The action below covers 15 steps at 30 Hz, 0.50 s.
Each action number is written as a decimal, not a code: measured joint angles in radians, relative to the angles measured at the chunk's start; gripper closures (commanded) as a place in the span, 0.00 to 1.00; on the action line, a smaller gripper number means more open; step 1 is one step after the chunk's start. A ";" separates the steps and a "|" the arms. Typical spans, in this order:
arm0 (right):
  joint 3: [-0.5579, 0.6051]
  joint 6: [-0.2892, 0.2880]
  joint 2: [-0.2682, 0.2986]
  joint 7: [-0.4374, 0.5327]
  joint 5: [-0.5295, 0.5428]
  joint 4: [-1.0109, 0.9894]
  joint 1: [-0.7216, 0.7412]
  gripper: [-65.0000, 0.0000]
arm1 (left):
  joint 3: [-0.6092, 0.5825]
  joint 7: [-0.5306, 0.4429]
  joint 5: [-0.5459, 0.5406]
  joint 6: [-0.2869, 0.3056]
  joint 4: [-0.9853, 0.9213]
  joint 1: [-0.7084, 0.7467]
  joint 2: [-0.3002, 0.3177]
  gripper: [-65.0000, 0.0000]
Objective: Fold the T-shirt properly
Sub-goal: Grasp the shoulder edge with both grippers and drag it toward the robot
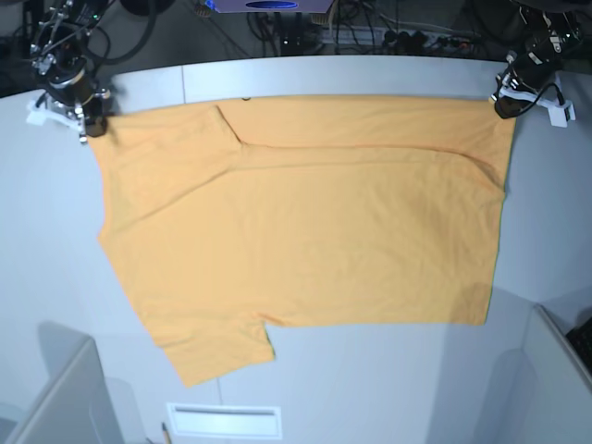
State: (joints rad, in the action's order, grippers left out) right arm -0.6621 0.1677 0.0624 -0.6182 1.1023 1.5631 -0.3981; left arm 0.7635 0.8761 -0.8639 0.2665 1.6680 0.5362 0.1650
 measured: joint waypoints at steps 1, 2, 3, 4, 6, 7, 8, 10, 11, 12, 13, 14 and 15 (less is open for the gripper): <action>0.000 0.000 0.000 0.000 -0.001 0.000 -0.002 1.00 | 0.000 0.000 0.003 -0.003 0.004 0.005 -0.007 1.00; 0.003 0.000 0.000 0.001 -0.002 0.000 -0.005 1.00 | 0.000 0.000 0.003 -0.002 0.011 0.013 -0.010 1.00; 0.003 -0.001 0.000 0.001 0.002 0.002 -0.011 1.00 | 0.000 0.000 0.000 0.000 0.023 0.026 -0.013 1.00; 0.003 -0.004 0.001 0.002 0.007 0.002 -0.019 1.00 | 0.000 0.000 0.000 0.000 0.032 0.039 -0.012 1.00; 0.002 -0.007 0.012 0.001 0.008 0.010 -0.031 1.00 | 0.000 0.000 0.000 0.000 0.045 0.054 -0.012 1.00; 0.003 -0.005 0.015 -0.004 -0.003 0.019 -0.039 1.00 | 0.000 0.000 -0.001 0.000 0.048 0.060 -0.012 1.00; 0.003 0.000 0.014 -0.004 -0.003 0.034 -0.050 1.00 | 0.000 0.000 -0.001 0.000 0.053 0.066 -0.012 1.00; 0.003 0.002 0.014 -0.008 -0.005 0.076 -0.072 1.00 | 0.000 -0.002 -0.001 0.000 0.056 0.071 -0.013 1.00; 0.002 0.000 0.015 -0.007 -0.002 0.101 -0.086 1.00 | 0.000 0.000 -0.001 0.000 0.056 0.076 -0.013 1.00; 0.000 0.000 0.017 -0.004 -0.002 0.117 -0.096 1.00 | 0.000 0.000 -0.002 0.000 0.057 0.083 -0.012 1.00; 0.000 -0.001 0.017 -0.003 -0.002 0.125 -0.102 1.00 | 0.000 0.000 -0.005 0.001 0.058 0.092 -0.012 1.00; 0.000 0.000 0.016 -0.003 -0.003 0.126 -0.103 1.00 | 0.000 0.001 -0.003 0.003 0.063 0.097 -0.012 1.00; 0.000 0.001 0.014 -0.004 -0.003 0.125 -0.101 1.00 | 0.000 0.003 -0.002 -0.001 0.073 0.100 -0.012 1.00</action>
State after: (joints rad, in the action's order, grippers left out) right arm -0.6621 0.1684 0.0761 -0.6224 1.0992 1.6882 -0.4995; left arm 0.7631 0.8795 -0.8654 0.2653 1.7409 0.6365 0.1528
